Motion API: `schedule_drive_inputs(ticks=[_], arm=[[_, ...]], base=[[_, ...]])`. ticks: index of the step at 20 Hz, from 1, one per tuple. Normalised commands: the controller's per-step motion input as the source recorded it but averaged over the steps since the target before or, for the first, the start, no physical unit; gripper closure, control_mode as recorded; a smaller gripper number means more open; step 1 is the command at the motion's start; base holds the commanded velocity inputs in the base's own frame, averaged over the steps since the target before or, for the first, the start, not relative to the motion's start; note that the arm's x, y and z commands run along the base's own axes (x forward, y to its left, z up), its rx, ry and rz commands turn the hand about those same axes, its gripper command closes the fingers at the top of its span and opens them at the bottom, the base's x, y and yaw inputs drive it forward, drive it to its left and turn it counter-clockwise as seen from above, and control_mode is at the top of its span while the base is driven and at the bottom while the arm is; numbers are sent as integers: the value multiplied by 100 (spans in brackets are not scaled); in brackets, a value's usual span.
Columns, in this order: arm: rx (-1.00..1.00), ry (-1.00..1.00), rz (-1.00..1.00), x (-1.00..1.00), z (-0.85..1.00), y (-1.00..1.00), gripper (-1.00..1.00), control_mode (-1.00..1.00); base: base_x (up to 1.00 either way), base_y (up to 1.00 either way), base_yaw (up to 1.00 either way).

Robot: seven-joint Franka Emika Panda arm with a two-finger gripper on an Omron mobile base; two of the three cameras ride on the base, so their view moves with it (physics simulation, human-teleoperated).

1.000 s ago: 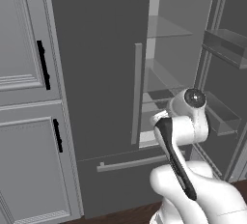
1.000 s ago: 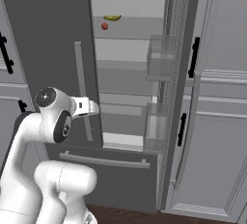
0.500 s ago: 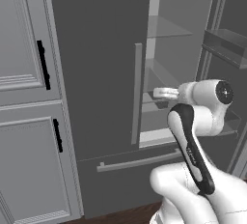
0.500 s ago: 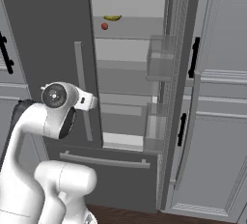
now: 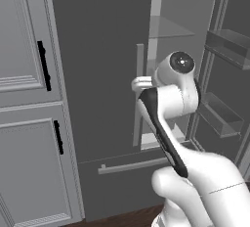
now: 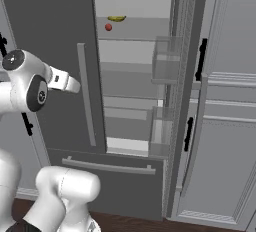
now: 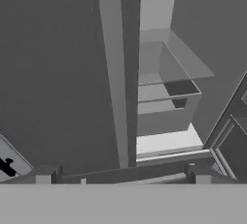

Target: Take the strawberry from the fridge and place it on top of the pancake, located on the dining counter.

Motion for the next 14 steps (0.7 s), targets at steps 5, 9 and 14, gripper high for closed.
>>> schedule_drive_inputs(ticks=[5,9,14], arm=[[0,1,0,50,0,-7,-100,-100],[0,-1,5,67,-10,-11,-100,-100],[1,-6,6,69,-27,0,-100,-100]], base=[[0,0,0],[0,0,0],[0,0,0]])
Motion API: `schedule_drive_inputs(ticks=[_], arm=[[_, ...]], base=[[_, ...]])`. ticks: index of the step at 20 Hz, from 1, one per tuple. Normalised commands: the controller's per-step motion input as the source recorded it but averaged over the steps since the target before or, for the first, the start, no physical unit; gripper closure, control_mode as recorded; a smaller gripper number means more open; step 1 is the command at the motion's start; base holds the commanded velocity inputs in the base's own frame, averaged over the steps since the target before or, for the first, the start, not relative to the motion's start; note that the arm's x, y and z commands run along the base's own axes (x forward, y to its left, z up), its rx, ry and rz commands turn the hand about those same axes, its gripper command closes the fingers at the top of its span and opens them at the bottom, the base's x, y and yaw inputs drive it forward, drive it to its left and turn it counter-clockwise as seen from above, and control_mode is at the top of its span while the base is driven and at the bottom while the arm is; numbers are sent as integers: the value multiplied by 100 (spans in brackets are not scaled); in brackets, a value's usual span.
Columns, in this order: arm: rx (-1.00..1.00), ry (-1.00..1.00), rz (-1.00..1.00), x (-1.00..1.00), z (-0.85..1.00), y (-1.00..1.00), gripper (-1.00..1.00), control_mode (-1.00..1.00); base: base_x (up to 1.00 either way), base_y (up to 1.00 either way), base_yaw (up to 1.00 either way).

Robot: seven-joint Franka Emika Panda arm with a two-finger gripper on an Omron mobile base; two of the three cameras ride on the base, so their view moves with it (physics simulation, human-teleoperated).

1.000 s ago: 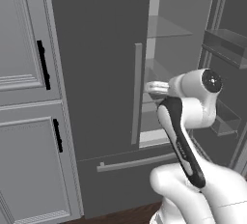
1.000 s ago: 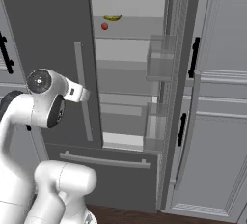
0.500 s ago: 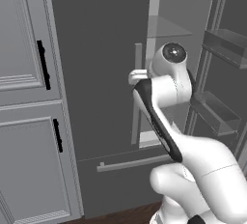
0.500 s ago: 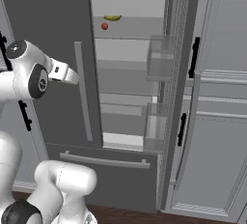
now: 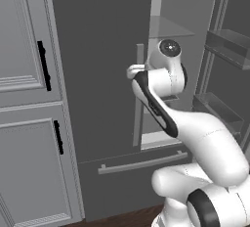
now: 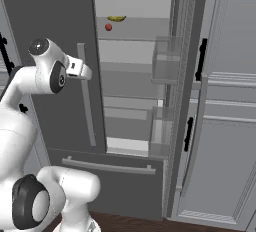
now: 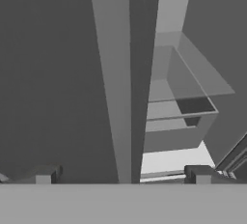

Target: Take the strawberry from the fridge and place it on top of the pancake, located on the dining counter.

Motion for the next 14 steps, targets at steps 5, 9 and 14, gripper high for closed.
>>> schedule_drive_inputs(ticks=[5,9,14], arm=[[0,-10,2,61,-20,2,-100,-100],[0,0,0,59,-9,0,-100,-100],[0,1,0,53,-6,0,-100,-100]], base=[[0,0,0],[0,0,0],[0,0,0]])
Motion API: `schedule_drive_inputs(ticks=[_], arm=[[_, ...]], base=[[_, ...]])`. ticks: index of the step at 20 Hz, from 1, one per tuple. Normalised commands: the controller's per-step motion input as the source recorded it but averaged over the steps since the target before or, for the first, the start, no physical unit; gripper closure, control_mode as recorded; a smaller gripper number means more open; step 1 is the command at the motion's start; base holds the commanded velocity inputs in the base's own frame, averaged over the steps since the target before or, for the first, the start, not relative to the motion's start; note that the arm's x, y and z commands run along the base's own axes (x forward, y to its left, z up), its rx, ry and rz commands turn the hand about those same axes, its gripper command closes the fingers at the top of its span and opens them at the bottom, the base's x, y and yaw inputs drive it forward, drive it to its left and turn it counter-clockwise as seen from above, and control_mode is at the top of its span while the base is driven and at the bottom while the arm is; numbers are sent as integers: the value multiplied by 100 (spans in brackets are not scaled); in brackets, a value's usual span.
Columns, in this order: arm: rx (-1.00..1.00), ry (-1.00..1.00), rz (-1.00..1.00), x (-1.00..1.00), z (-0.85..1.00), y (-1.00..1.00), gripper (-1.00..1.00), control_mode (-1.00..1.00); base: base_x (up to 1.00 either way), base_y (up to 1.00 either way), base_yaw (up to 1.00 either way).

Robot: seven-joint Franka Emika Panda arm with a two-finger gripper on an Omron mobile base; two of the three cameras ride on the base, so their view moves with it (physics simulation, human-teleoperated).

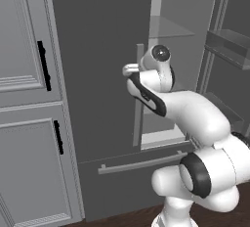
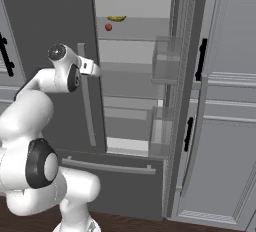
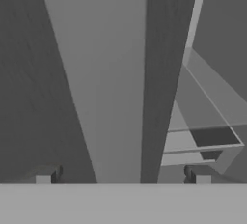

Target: Take the strawberry from the fridge and place it on top of the pancake, located on the dining counter.

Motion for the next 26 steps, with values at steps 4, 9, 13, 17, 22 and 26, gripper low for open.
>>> schedule_drive_inputs(ticks=[4,9,13,17,22,26], arm=[[0,0,0,41,-15,0,-100,-100],[-1,-4,0,35,-23,0,-100,-100],[-2,-14,0,36,-30,1,-100,-100],[0,-7,0,48,-14,0,-100,-100],[0,0,0,30,0,2,100,-100],[0,0,-8,-13,-3,10,100,-100]], base=[[0,0,0],[0,0,0],[0,0,0],[0,0,0],[0,0,0],[0,0,0]])
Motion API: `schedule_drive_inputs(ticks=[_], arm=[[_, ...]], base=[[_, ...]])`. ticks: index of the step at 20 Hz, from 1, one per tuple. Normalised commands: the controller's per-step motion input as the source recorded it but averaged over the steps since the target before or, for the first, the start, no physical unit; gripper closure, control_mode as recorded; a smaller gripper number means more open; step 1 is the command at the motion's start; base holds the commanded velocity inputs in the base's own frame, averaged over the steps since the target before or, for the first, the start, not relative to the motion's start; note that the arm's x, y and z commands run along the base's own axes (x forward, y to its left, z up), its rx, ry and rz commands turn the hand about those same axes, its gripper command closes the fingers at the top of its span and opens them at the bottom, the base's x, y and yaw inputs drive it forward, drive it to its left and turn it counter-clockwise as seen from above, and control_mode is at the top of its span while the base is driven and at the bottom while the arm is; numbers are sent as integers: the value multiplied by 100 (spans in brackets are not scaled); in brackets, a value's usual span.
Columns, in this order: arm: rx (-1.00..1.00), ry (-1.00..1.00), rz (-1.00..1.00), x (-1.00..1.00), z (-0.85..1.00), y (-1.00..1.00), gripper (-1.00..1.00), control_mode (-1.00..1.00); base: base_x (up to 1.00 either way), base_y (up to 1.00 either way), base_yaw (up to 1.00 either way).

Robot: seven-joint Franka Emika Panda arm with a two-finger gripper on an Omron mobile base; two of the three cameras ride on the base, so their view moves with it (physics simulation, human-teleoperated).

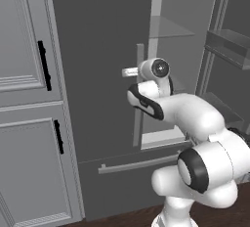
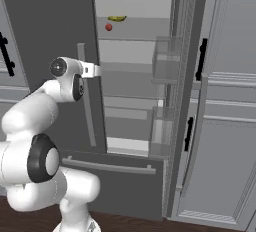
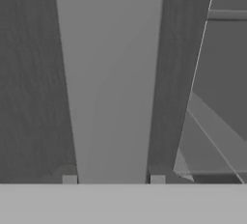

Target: Take the strawberry from the fridge and place it on top of the pancake, located on the dining counter.

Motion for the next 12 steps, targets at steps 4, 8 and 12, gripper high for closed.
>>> schedule_drive_inputs(ticks=[4,8,12], arm=[[0,1,-13,-70,-3,18,100,-100],[0,2,-18,-90,-5,28,100,-100],[-2,0,-22,-100,-14,51,100,-100]], base=[[0,0,0],[0,0,0],[0,0,0]])
